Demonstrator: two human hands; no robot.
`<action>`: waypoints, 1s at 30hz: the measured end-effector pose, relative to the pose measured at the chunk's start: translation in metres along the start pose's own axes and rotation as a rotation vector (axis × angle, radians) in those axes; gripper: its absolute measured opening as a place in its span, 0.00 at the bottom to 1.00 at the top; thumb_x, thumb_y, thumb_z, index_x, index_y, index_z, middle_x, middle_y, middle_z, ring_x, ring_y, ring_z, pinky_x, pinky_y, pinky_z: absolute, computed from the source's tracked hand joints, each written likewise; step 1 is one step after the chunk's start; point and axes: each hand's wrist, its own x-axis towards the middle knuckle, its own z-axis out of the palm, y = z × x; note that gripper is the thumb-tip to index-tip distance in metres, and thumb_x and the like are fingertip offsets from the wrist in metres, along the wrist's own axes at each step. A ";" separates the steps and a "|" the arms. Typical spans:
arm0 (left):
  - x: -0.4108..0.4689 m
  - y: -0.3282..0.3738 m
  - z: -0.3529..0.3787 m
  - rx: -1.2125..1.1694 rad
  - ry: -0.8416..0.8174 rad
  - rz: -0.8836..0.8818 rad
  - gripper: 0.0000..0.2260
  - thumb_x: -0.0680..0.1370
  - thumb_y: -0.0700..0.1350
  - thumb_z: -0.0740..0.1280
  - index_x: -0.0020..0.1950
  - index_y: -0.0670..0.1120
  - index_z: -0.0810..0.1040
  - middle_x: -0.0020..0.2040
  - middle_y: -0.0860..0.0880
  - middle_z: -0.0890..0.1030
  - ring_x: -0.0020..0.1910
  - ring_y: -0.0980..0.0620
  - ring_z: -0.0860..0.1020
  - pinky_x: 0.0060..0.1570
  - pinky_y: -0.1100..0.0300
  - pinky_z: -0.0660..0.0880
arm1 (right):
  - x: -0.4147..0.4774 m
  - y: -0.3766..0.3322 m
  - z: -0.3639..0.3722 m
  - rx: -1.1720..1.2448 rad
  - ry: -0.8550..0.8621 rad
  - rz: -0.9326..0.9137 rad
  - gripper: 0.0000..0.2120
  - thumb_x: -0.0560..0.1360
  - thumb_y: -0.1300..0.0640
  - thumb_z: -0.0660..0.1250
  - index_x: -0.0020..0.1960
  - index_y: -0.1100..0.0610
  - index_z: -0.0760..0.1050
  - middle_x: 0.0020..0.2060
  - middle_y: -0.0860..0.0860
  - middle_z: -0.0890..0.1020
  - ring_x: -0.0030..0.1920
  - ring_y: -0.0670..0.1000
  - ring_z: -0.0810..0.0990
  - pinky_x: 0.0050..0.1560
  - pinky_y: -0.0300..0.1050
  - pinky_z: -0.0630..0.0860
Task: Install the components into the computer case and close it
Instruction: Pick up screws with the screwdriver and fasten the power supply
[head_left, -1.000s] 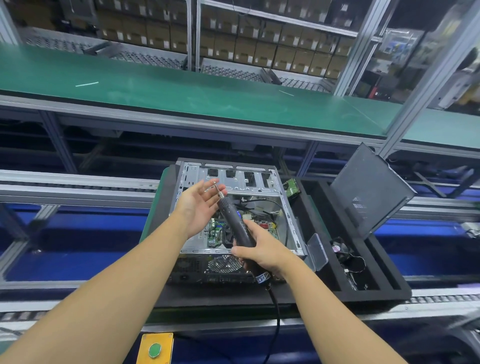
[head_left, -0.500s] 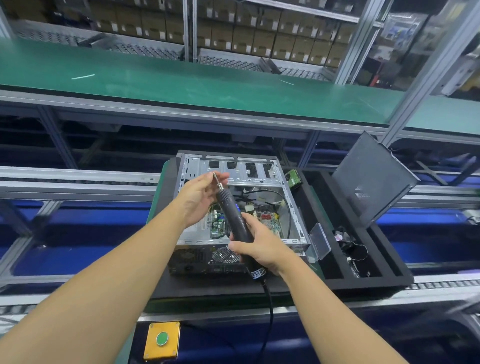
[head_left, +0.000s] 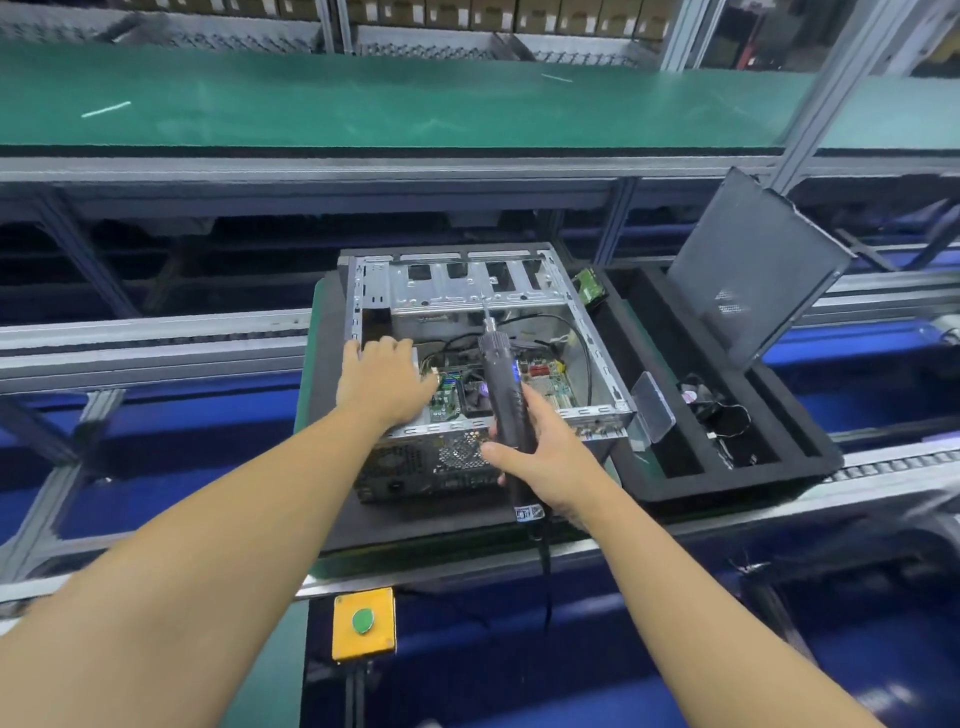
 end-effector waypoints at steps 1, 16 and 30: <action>-0.002 -0.001 0.001 0.003 0.020 0.016 0.33 0.76 0.67 0.51 0.72 0.47 0.68 0.68 0.45 0.71 0.67 0.45 0.69 0.72 0.42 0.56 | -0.002 0.002 0.001 -0.006 -0.004 0.006 0.47 0.64 0.38 0.76 0.79 0.40 0.59 0.66 0.45 0.79 0.61 0.49 0.82 0.62 0.55 0.81; -0.039 0.002 -0.005 -0.092 0.044 0.069 0.28 0.76 0.64 0.48 0.74 0.58 0.65 0.77 0.46 0.61 0.77 0.48 0.54 0.76 0.44 0.49 | -0.051 0.002 0.039 0.168 -0.037 -0.015 0.40 0.75 0.57 0.76 0.77 0.33 0.59 0.52 0.40 0.83 0.44 0.51 0.86 0.40 0.47 0.83; -0.034 -0.007 -0.003 -0.141 0.012 0.091 0.23 0.74 0.60 0.51 0.68 0.62 0.71 0.76 0.47 0.63 0.77 0.50 0.56 0.75 0.44 0.48 | -0.094 0.019 0.065 0.158 -0.011 0.054 0.40 0.77 0.50 0.72 0.76 0.27 0.53 0.49 0.44 0.84 0.38 0.46 0.82 0.41 0.44 0.82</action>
